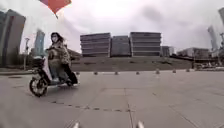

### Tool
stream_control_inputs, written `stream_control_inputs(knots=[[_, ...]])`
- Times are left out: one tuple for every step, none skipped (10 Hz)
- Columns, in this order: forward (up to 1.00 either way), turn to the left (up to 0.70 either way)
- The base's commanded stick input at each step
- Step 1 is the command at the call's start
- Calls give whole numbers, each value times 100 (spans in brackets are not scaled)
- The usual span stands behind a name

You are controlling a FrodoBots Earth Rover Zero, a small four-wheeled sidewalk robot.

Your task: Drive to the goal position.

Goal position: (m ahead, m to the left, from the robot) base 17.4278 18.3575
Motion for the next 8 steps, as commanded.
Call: stream_control_inputs(knots=[[70, 1], [70, 1], [70, 1], [70, 1], [70, 1], [70, 1], [70, 1], [70, 1]])
